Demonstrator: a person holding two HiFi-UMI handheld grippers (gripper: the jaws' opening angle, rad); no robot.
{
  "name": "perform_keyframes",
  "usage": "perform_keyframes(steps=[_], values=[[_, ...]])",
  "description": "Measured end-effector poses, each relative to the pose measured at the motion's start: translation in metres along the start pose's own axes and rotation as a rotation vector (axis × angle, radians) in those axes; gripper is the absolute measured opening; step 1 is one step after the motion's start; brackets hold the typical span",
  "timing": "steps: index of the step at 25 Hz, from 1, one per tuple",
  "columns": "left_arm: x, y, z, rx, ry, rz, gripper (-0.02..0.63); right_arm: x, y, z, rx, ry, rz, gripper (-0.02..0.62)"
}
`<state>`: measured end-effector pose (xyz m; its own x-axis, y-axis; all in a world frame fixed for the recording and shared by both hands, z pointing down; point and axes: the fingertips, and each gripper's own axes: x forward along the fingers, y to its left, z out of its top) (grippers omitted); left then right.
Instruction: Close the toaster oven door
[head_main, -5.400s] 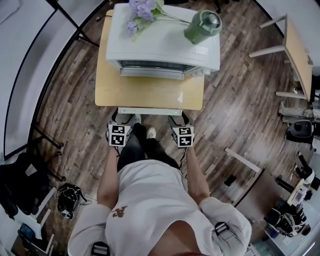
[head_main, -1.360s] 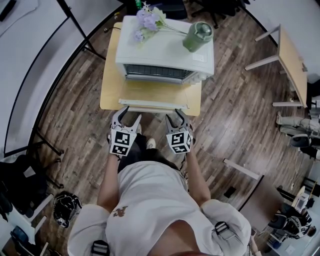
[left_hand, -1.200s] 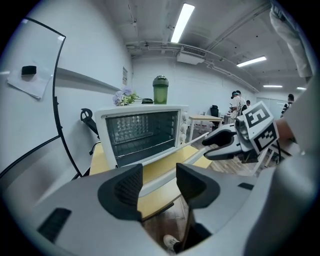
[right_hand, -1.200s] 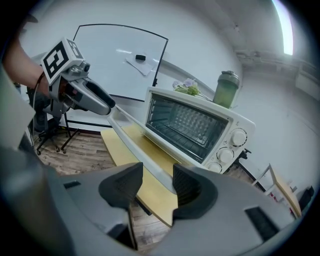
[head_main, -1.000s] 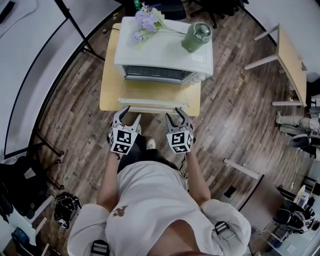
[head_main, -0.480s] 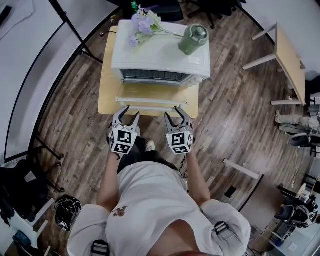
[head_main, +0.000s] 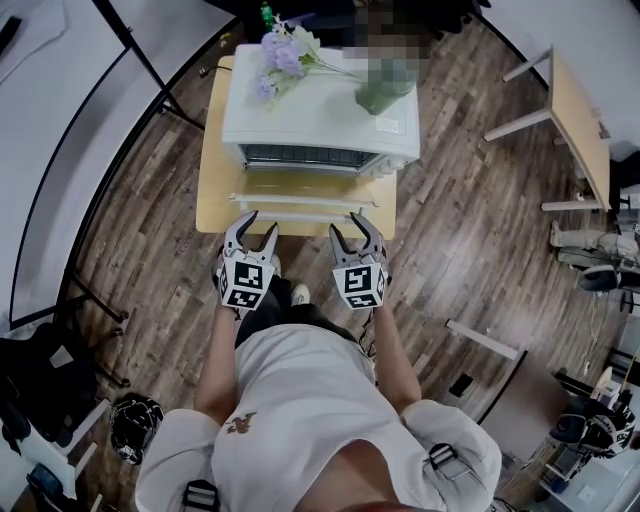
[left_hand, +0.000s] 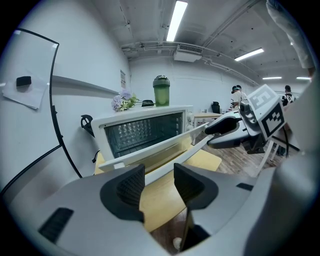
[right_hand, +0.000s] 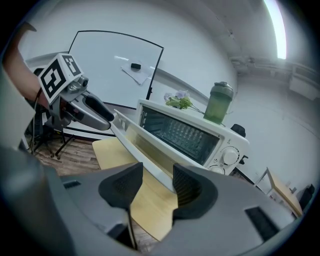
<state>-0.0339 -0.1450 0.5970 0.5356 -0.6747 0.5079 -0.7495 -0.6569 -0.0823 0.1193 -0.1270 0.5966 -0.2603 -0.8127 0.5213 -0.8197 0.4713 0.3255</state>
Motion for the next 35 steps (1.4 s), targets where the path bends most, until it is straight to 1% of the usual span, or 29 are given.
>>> perform_keyframes(steps=[21,35], values=[[0.009,0.017,0.029,0.009,-0.046,0.015,0.181,0.008,-0.023,0.024,0.017,-0.045,-0.038,0.192],[0.020,0.031,0.049,-0.003,-0.073,0.022,0.183,0.017,-0.040,0.041,0.026,-0.071,-0.060,0.189]])
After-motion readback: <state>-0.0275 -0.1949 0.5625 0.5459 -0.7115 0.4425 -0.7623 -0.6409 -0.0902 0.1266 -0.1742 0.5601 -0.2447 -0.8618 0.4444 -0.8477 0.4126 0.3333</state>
